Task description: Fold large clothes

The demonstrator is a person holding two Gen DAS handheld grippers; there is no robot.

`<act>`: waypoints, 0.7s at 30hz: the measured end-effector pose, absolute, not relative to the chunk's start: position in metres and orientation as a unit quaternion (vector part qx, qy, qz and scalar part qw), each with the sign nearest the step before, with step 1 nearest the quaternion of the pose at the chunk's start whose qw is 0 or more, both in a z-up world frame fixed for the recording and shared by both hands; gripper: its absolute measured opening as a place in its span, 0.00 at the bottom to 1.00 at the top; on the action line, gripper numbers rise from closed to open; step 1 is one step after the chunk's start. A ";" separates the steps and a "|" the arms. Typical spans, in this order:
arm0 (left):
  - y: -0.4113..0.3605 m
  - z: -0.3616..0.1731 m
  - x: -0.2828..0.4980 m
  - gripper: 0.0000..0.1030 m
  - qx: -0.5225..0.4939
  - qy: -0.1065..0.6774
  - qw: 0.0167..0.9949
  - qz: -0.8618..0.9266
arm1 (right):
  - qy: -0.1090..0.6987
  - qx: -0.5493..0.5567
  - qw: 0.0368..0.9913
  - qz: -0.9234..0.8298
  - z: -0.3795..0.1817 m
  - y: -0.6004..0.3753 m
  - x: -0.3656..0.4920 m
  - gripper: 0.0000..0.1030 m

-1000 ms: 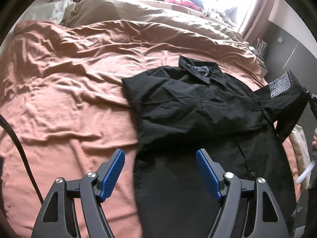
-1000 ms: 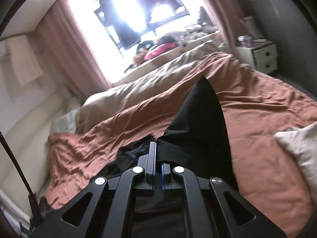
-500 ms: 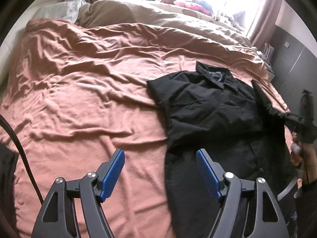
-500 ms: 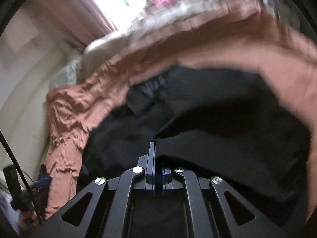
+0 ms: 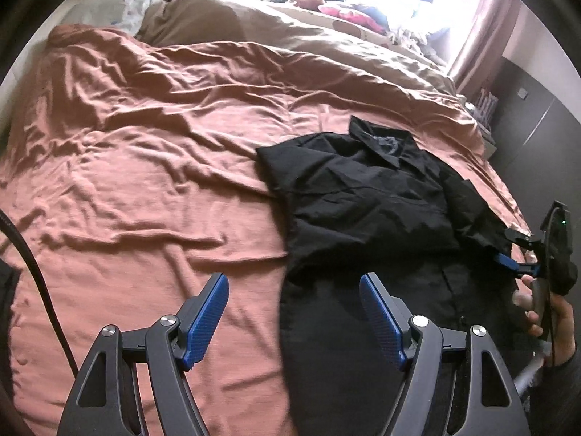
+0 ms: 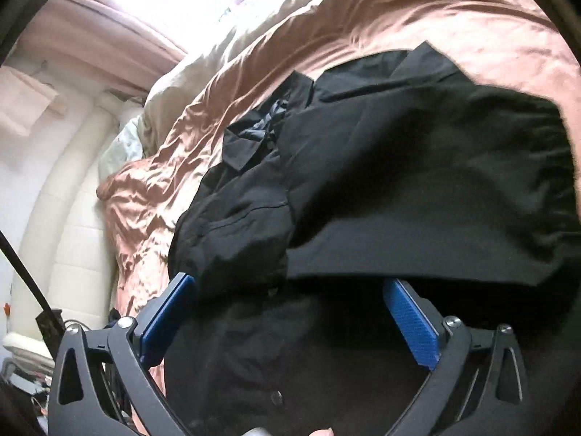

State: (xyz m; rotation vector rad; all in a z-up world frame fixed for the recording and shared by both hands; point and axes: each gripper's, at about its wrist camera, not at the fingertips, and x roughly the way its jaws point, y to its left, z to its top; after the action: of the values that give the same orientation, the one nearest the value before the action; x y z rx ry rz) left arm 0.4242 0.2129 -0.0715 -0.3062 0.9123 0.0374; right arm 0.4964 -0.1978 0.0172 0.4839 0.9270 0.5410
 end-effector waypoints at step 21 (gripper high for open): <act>0.177 -0.099 0.443 0.74 -0.133 0.463 0.876 0.003 | 0.386 0.261 0.878 0.112 -0.002 -0.308 0.491 0.48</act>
State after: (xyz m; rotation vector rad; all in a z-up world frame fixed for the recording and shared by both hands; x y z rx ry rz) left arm 0.4429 0.1770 -0.0993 -0.2773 0.9658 0.0065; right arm 0.4910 -0.3077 -0.0016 0.5443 0.8044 0.2327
